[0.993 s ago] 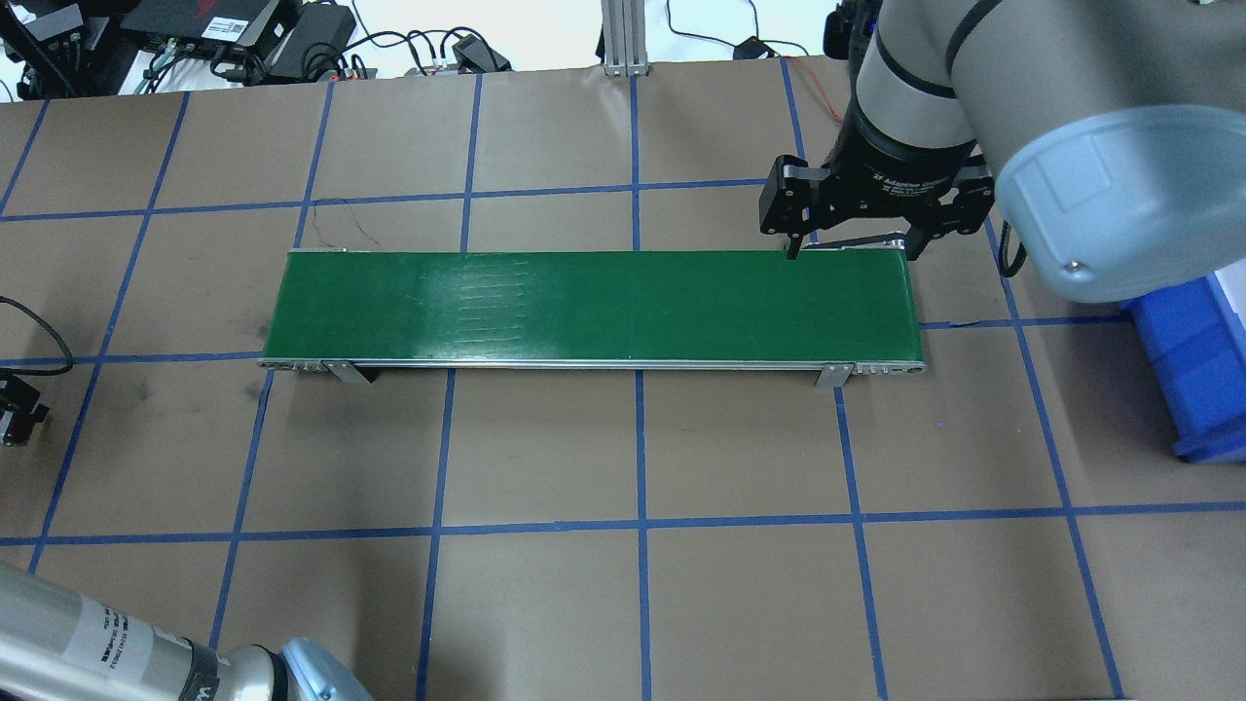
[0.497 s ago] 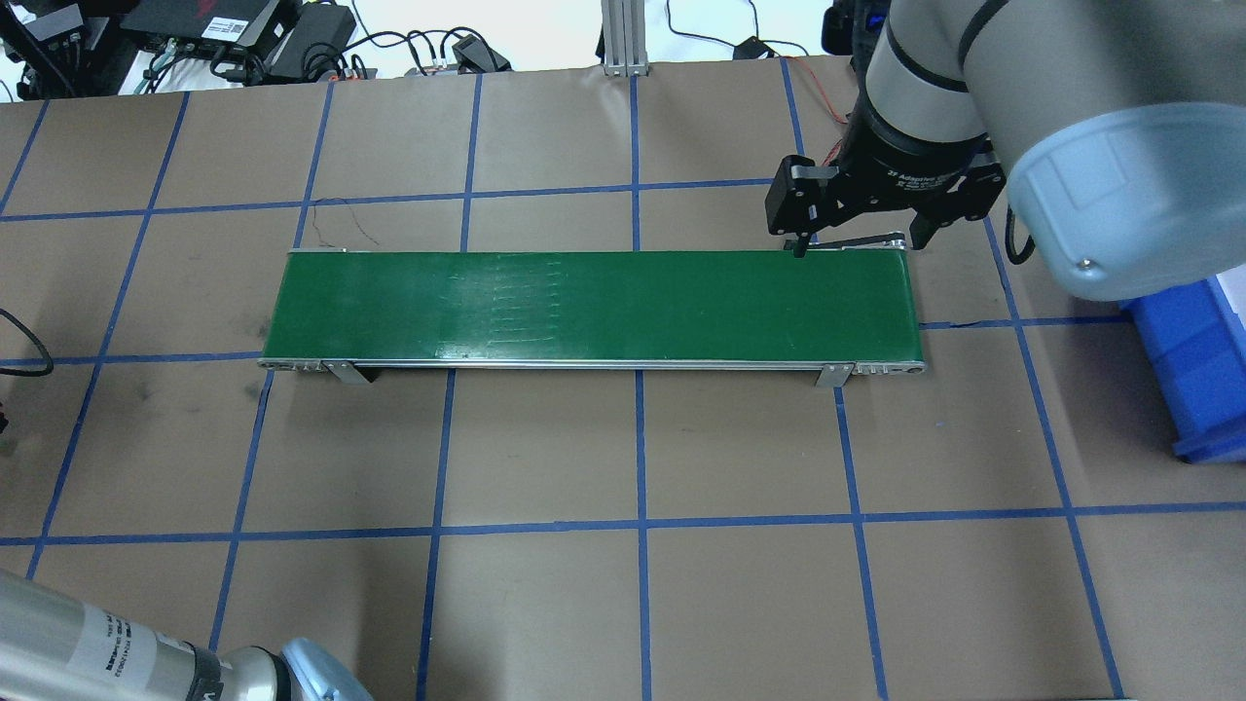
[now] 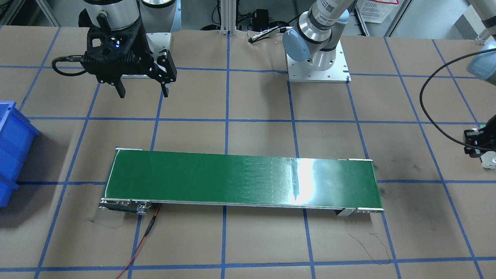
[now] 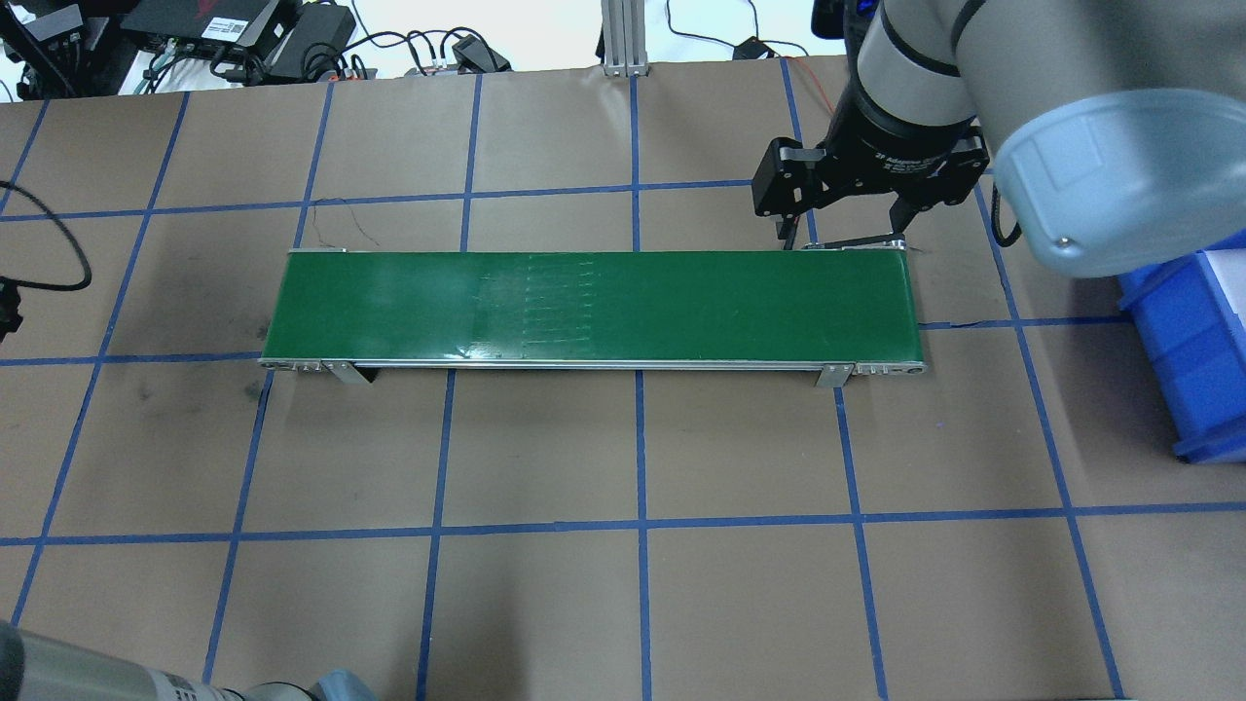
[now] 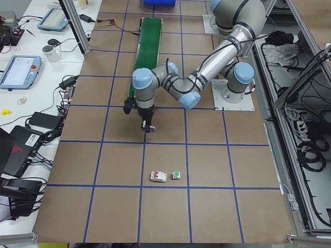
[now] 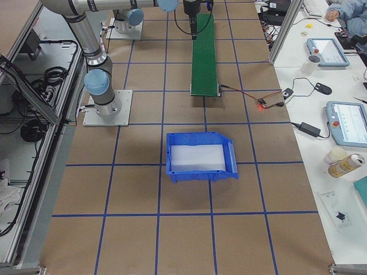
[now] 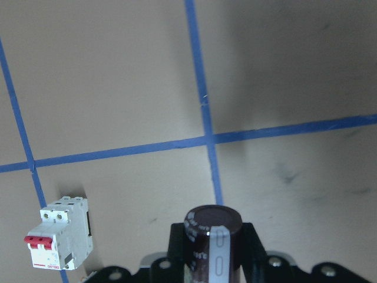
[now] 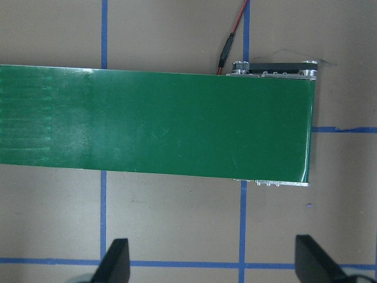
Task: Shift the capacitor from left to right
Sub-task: 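Carry the capacitor with the left gripper over the conveyor's near end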
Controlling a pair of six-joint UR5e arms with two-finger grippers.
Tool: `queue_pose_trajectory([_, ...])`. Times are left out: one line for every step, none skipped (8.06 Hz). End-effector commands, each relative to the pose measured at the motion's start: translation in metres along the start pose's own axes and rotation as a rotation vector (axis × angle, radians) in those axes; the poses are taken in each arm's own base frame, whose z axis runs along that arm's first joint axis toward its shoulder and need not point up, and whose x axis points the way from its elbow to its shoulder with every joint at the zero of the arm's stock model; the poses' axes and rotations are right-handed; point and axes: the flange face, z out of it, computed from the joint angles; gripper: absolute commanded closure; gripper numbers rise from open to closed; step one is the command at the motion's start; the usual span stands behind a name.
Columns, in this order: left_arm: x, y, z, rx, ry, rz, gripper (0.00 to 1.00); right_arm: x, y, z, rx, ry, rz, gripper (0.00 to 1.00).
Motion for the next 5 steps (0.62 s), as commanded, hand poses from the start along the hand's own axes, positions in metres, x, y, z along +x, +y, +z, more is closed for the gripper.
queue_pose_trajectory([0.117,-0.054,-0.071,0.099,0.009,-0.066,1.00,-0.001,-0.026,0.029,0.008,0.005,-0.015,0.00])
queue_pose_trajectory([0.149,-0.071,-0.072,0.123,0.057,-0.134,1.00,-0.003,-0.032,0.038,0.006,-0.002,-0.014,0.00])
queue_pose_trajectory([0.170,-0.080,-0.072,0.135,0.098,-0.172,1.00,-0.002,-0.038,0.051,-0.016,0.008,-0.024,0.00])
queue_pose_trajectory([0.187,-0.084,-0.063,0.111,0.145,-0.155,1.00,-0.002,-0.044,0.078,-0.054,0.018,-0.034,0.00])
queue_pose_trajectory([0.201,-0.093,-0.048,0.080,0.183,-0.152,1.00,-0.003,-0.052,0.107,-0.102,0.024,-0.034,0.00])
